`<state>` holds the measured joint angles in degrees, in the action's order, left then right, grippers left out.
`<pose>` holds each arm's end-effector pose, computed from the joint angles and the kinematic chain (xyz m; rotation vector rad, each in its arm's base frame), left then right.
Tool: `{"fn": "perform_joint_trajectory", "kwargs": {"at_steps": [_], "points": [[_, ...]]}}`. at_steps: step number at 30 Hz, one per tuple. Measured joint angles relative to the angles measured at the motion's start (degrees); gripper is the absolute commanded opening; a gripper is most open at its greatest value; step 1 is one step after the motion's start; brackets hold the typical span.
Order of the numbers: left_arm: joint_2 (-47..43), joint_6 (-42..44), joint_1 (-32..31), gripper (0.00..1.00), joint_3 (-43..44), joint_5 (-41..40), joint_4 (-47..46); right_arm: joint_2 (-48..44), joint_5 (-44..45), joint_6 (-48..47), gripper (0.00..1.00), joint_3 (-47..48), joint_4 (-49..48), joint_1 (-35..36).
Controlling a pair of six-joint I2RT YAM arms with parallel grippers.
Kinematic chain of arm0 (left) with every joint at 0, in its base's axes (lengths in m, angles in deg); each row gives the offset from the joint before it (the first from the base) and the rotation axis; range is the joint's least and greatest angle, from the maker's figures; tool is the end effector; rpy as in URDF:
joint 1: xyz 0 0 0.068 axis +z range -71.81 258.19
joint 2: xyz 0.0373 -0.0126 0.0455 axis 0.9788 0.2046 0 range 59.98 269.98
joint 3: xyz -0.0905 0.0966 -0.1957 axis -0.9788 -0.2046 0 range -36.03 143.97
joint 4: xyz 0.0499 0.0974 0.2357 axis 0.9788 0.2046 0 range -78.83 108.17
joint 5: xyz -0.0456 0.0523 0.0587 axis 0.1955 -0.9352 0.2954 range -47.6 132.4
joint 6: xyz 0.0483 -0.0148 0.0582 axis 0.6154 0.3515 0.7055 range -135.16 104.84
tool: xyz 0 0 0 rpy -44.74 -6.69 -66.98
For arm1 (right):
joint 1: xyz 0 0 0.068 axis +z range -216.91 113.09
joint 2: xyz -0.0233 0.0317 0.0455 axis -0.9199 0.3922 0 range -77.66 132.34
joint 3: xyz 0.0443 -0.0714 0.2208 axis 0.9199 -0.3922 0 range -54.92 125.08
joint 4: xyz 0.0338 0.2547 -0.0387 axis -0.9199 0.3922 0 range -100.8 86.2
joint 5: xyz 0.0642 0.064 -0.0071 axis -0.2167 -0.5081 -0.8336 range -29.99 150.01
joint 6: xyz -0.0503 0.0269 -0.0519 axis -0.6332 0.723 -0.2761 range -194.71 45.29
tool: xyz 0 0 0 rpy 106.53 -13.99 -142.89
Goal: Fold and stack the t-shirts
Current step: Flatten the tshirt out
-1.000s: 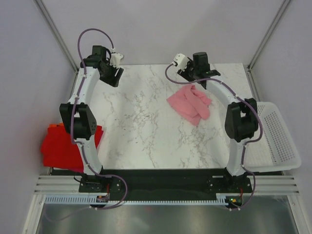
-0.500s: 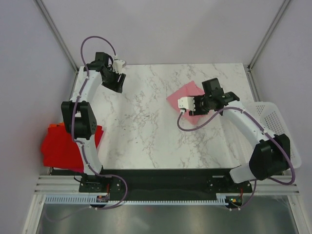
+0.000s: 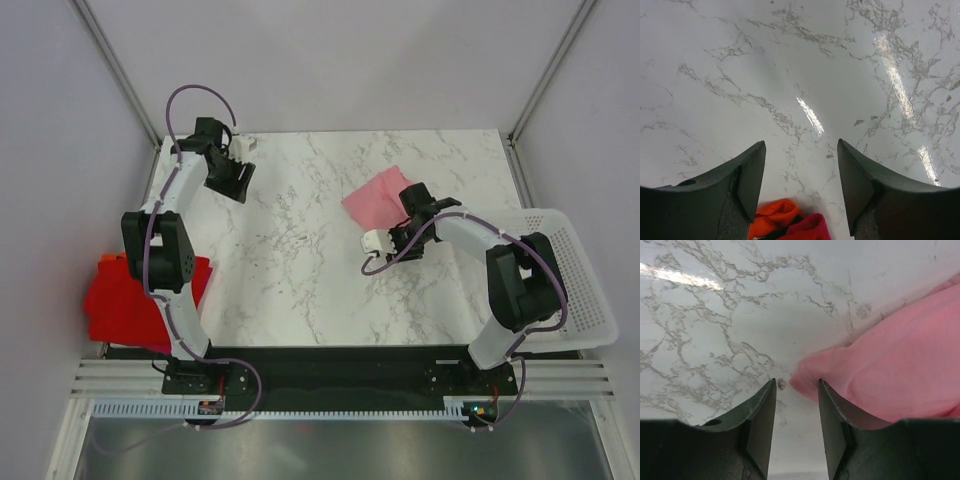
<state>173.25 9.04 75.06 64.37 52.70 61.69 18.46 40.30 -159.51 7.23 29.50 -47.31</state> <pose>0.4206 -0.0348 0.2016 0.6814 2.5625 -0.1201 0.2905 0.1268 0.1214 -2.1899 1.6163 0.1955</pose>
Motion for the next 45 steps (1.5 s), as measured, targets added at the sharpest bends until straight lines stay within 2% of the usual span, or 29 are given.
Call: {"fn": "perform_joint_trajectory", "kwargs": {"at_steps": [11,17,20,21,23,24,28,33,38,42,45], "points": [[-0.94,0.04,-0.26,0.67,-0.72,-1.25,-0.11,1.53,1.11,-3.32,0.48,0.02,-2.78,-1.97],[-0.94,0.07,-0.50,0.67,-0.72,-1.25,-0.11,5.27,2.84,-3.67,0.42,1.11,-5.42,-2.89],[-0.94,0.07,-0.50,0.67,-0.72,-1.25,-0.13,6.69,3.02,-3.34,0.27,2.01,-6.19,-2.89],[-0.94,0.07,-0.50,0.67,-0.72,-1.25,-0.11,6.93,3.02,-3.10,0.16,2.38,-6.40,-2.89],[-0.94,0.07,-0.50,0.67,-0.70,-1.25,-0.13,7.02,2.89,-2.67,0.03,3.04,-6.71,-2.89],[-0.94,0.07,-0.50,0.67,-0.70,-1.25,-0.11,6.95,2.75,-2.34,0.00,3.39,-6.71,-2.89],[-0.94,0.07,-0.48,0.67,-0.63,-1.18,-0.11,4.57,1.68,-1.77,0.00,5.49,-5.73,-2.86],[-0.94,0.04,-0.50,0.67,0.70,-0.94,-0.15,-2.84,-1.07,-1.33,0.00,13.09,-4.13,-1.77],[-0.94,0.07,-0.50,0.67,3.41,-1.01,-0.22,-8.87,-2.97,-0.55,0.00,24.63,-5.49,3.45],[-0.94,0.04,-0.48,0.67,5.75,-1.20,-0.66,-7.74,-3.04,3.13,0.00,35.52,-8.61,7.89],[-0.94,0.04,-0.48,0.66,7.08,-1.31,-1.31,-2.54,-1.57,6.97,0.00,46.97,-13.18,8.85]]}}
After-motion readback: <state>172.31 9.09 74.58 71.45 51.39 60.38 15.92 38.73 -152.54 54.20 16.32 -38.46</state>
